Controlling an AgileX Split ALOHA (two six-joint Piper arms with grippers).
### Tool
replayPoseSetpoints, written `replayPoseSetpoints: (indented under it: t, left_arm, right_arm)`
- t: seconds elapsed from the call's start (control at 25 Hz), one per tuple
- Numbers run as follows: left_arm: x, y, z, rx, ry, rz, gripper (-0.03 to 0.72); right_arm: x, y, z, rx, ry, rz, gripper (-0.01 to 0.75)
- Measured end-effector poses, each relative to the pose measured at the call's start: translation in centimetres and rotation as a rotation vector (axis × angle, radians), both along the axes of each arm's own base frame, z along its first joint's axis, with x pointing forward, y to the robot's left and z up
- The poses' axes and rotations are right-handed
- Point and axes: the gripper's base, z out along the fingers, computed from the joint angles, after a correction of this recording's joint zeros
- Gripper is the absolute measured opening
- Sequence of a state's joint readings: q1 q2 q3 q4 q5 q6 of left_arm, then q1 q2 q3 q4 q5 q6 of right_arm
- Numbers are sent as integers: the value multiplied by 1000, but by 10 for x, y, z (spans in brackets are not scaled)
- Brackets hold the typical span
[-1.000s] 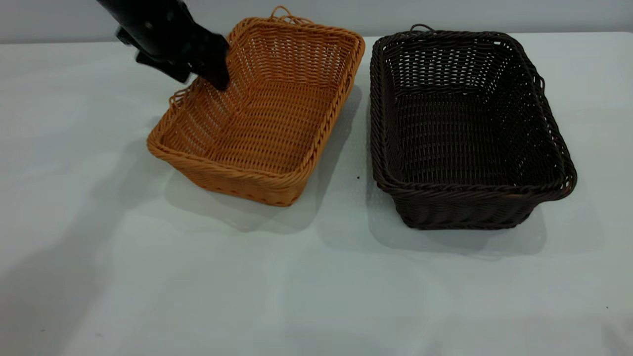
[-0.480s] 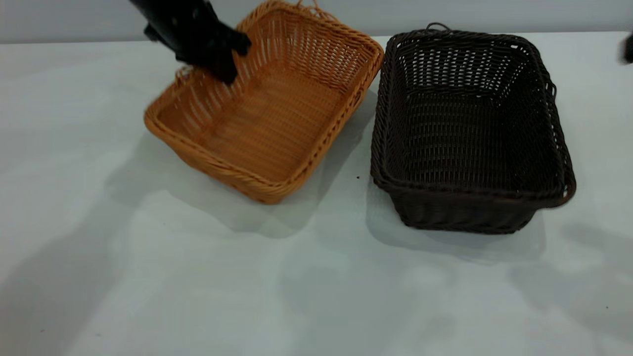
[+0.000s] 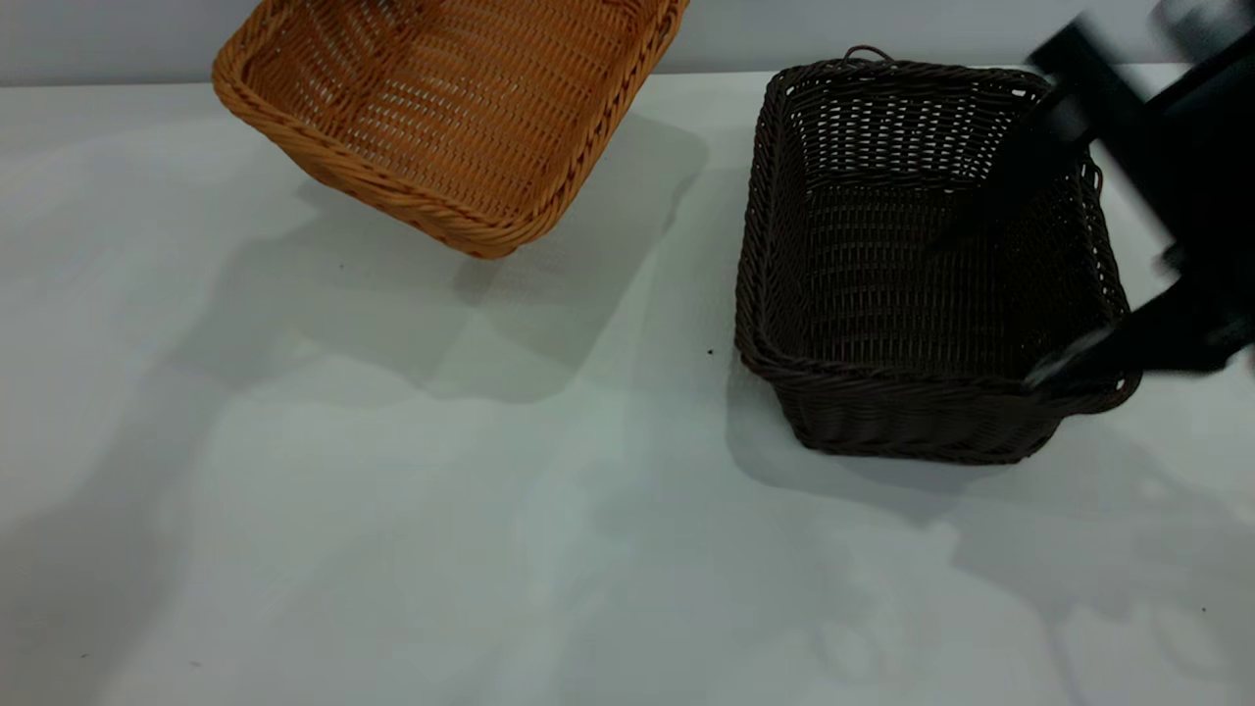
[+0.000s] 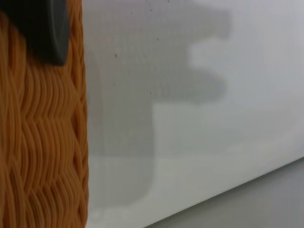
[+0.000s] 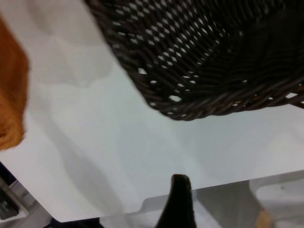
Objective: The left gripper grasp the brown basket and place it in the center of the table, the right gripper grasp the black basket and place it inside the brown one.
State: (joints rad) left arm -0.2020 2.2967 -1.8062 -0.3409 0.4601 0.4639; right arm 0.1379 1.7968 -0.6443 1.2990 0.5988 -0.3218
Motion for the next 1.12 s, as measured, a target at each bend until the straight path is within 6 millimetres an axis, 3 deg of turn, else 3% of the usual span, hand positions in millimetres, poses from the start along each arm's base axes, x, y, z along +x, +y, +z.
replayPoseSetpoints:
  t: [0.12,0.32,0.64,0.76,0.96,1.12]
  left_arm:
    - [0,0,0,1,4,-2,78]
    - [0,0,0,3,3,-2,78]
    - [-1,0,0,3,6,-4,78]
    - [-1,0,0,4,7,-5,78]
    - [-1,0,0,13,10,-21,78]
    - [-4,0,-1,19,43,-39,78]
  right_arm:
    - [2,7,-24,7,73,-53,573]
    - [5,2,-57,-62,126,-145,573]
    - [14,-6,-81,-148,100,-237,566]
    - [18,-6,-88,-159,110,-239,507]
    - [29,-10,-90,-152,88,-255,270]
    - [44,-33,-84,-93,12,-233,245]
